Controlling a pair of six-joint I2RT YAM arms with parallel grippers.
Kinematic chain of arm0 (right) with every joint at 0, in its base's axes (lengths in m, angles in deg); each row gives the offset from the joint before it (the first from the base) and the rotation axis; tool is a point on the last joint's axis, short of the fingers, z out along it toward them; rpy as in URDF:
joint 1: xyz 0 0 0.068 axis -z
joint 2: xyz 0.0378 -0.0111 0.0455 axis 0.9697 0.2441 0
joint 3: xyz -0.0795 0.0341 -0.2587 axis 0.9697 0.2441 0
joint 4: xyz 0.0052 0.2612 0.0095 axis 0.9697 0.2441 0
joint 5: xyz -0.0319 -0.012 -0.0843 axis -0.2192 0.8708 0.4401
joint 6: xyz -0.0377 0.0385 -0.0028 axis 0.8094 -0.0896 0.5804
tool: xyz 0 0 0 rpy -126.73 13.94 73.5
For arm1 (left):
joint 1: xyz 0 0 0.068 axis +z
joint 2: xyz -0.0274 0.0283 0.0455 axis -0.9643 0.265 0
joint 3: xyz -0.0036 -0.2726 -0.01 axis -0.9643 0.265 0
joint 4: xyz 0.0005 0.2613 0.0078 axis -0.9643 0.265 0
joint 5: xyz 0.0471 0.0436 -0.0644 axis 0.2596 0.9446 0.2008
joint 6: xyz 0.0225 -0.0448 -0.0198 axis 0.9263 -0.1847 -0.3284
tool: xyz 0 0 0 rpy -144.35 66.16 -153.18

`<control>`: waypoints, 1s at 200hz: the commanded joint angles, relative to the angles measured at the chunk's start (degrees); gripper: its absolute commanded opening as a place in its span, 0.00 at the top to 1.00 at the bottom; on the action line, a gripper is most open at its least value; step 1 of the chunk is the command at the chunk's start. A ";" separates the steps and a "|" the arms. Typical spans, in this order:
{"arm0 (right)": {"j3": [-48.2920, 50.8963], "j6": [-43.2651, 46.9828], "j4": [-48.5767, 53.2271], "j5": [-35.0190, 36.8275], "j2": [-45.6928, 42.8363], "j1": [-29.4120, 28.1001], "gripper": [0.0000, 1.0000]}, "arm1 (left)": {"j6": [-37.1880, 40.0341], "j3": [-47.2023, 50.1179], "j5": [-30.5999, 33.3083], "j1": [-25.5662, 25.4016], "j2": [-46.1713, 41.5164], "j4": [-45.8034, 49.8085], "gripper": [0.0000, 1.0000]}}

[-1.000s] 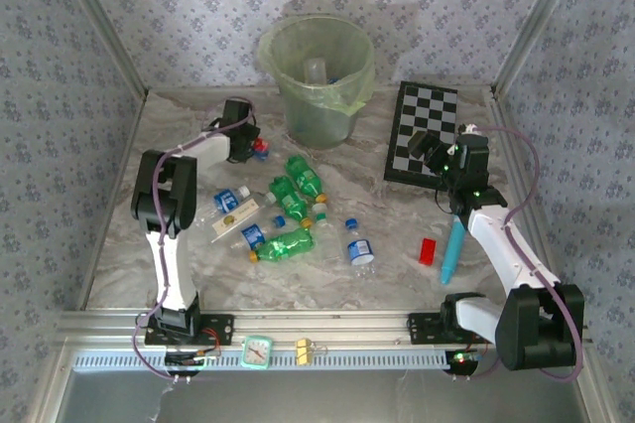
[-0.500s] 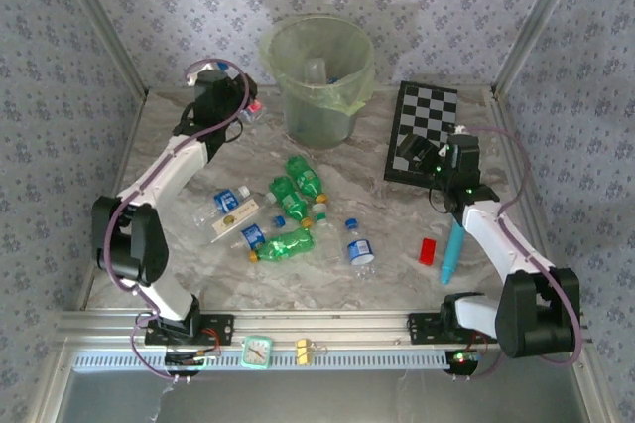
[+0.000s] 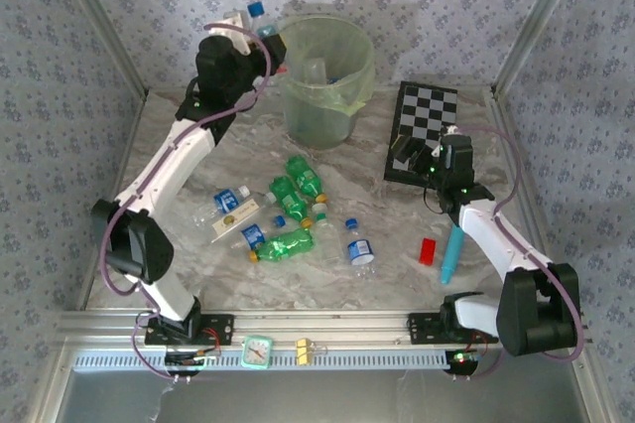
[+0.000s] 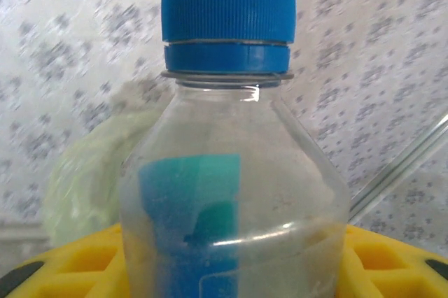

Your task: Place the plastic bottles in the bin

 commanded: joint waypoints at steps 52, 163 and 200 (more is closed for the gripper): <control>0.32 0.17 -0.37 -3.14 0.03 -1.34 0.00 | 12.61 -52.11 -14.10 -0.61 30.19 33.27 0.48; -3.98 6.88 12.18 0.04 -2.61 -4.71 0.00 | 12.26 -61.21 -17.47 -0.99 41.57 39.64 0.31; -6.93 7.96 17.71 4.59 -1.43 -6.57 0.00 | 11.86 -61.28 -16.95 -1.33 40.07 38.77 0.06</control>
